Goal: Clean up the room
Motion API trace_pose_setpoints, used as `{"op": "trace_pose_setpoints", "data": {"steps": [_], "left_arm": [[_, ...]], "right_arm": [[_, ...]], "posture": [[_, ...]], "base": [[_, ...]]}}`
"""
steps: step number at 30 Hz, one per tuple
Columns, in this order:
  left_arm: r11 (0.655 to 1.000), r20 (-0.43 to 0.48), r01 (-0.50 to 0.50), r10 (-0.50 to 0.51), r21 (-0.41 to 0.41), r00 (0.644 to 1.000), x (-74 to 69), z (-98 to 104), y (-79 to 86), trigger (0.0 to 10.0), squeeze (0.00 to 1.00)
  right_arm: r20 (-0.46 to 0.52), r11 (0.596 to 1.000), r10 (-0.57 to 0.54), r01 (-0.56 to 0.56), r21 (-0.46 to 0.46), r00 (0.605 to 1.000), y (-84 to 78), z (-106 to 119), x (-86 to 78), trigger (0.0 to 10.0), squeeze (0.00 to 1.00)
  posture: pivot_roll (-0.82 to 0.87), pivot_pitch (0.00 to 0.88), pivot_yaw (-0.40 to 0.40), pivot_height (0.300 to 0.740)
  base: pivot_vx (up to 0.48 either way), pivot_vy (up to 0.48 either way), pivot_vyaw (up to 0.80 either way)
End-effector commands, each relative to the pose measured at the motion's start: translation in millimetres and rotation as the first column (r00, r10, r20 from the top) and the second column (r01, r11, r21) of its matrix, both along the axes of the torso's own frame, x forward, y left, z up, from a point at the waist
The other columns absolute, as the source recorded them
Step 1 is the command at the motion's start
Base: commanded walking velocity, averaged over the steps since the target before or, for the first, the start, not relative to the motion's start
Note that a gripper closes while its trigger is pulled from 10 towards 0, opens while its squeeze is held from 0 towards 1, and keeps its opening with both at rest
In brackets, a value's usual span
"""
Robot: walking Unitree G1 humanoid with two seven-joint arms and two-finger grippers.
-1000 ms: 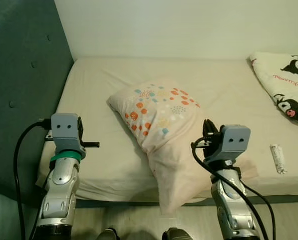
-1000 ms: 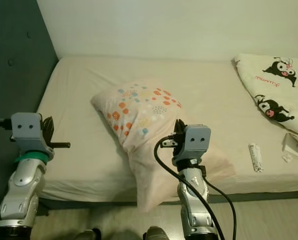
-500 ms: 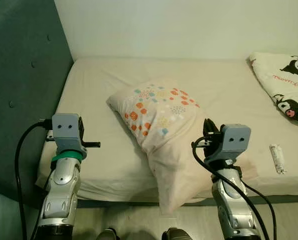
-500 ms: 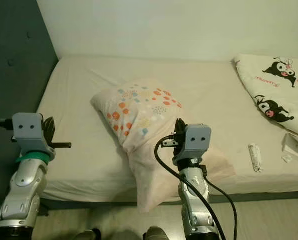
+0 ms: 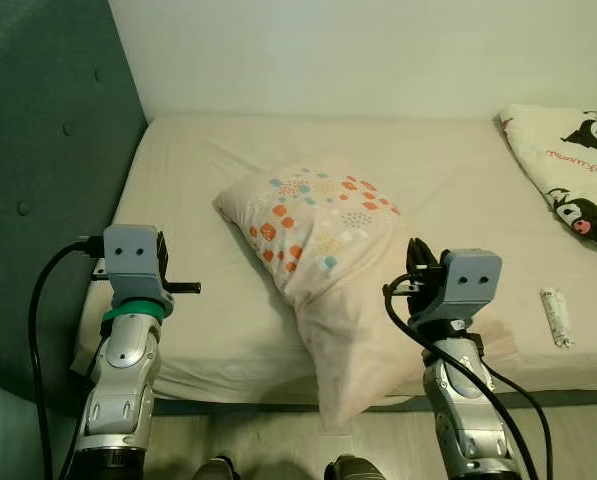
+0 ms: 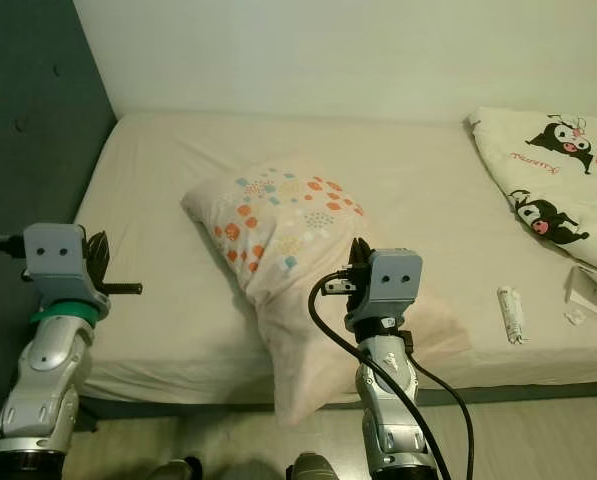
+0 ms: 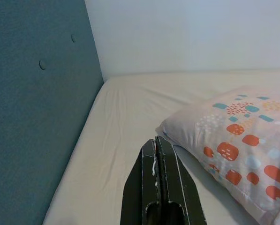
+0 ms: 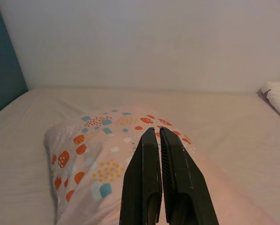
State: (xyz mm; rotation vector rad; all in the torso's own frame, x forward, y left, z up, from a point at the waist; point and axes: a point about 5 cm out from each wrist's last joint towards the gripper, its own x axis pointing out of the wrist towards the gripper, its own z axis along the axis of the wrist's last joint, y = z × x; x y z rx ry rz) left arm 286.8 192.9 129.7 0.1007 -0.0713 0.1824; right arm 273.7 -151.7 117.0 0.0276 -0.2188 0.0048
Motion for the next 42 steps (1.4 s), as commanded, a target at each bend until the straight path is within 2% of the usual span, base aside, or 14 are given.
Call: {"op": "trace_pose_setpoints", "data": {"steps": [1, 42], "left_arm": [[1.0, -0.015, 0.006, -0.006, 0.008, 1.0, -0.6, -2.9, 0.0, 10.0, 0.0], [1.0, -0.02, 0.006, -0.006, 0.002, 1.0, -2.1, -4.6, -1.9, 10.0, 0.0]], "right_arm": [[-0.009, 1.0, -0.005, 0.005, 0.0, 1.0, -1.1, -2.9, -2.0, 10.0, 0.0], [-0.016, 1.0, 0.003, -0.003, -0.008, 1.0, -1.1, -4.2, -3.0, 10.0, 0.0]], "posture": [[-0.05, 0.0, -0.01, 0.74], [-0.05, 0.0, -0.017, 0.74]], "base": [[0.0, 0.0, 0.0], [0.0, 0.0, 0.0]]}}
